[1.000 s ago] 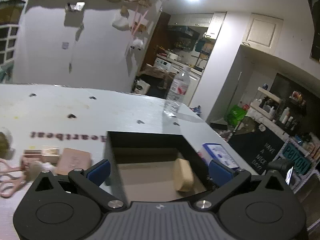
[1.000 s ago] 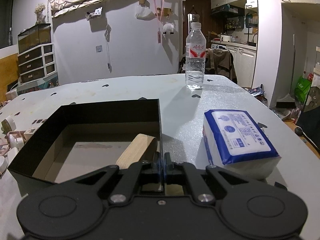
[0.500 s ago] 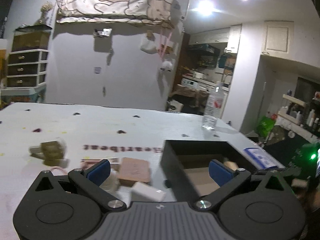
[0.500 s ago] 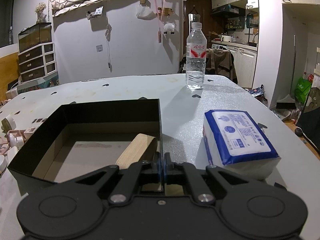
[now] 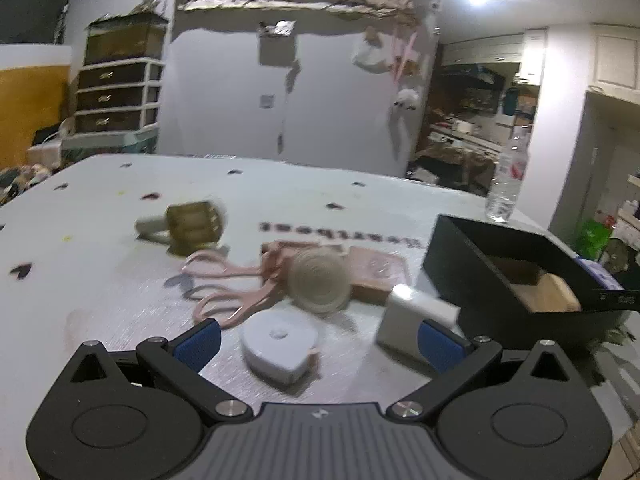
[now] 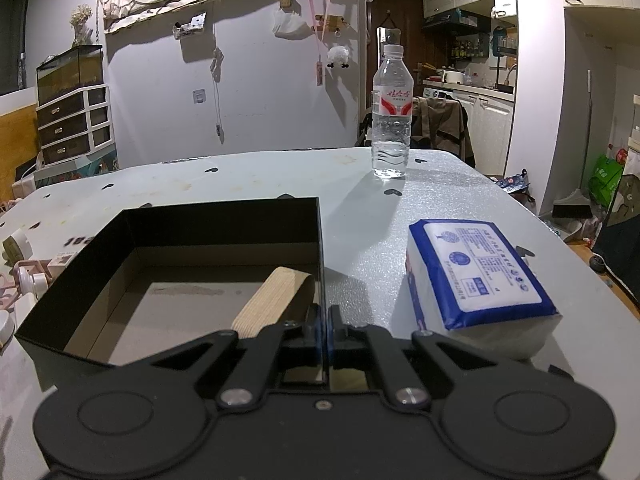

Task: Organize rigid objects
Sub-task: 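Move the left tool back to the white tape measure and grasp it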

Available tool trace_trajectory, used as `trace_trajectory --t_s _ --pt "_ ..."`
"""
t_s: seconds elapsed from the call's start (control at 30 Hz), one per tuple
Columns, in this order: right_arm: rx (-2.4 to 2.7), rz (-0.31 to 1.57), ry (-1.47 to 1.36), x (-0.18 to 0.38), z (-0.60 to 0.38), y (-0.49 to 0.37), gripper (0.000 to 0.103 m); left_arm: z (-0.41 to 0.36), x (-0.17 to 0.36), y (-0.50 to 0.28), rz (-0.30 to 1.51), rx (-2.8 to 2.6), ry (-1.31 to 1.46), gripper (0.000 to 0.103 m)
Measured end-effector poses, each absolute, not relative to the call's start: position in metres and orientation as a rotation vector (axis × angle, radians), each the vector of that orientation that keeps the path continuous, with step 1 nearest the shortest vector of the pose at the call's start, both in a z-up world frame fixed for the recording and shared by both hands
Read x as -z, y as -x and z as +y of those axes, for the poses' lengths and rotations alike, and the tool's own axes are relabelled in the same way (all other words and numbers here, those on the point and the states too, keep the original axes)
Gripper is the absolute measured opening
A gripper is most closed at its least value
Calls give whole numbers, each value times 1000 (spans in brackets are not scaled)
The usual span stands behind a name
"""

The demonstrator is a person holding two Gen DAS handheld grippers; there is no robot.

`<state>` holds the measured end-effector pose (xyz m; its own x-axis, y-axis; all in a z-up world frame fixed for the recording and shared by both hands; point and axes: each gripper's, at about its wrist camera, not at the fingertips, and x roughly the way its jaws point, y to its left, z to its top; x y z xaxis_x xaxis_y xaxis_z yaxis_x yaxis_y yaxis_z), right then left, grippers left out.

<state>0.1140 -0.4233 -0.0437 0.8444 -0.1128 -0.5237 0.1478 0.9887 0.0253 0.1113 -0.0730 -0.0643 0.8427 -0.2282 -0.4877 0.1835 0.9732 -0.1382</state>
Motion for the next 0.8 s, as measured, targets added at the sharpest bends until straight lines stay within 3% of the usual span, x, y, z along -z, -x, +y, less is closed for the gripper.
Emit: trace_trajectory --t_s 0.13,0.47,0.63,0.73,0.8 --pt "137 548 -66 44 -423 -114 3 -66 73 -116 543 193 107 101" --pt "137 549 -65 44 -423 -114 3 -72 86 -131 570 158 52 68" --pt "137 549 -64 44 -423 -114 4 -78 89 -135 555 143 19 66" --pt "137 549 -64 44 -423 -114 4 -80 90 -135 544 130 -3 53" --pt "137 549 -64 44 -423 -114 4 -79 90 -135 542 133 -1 53"
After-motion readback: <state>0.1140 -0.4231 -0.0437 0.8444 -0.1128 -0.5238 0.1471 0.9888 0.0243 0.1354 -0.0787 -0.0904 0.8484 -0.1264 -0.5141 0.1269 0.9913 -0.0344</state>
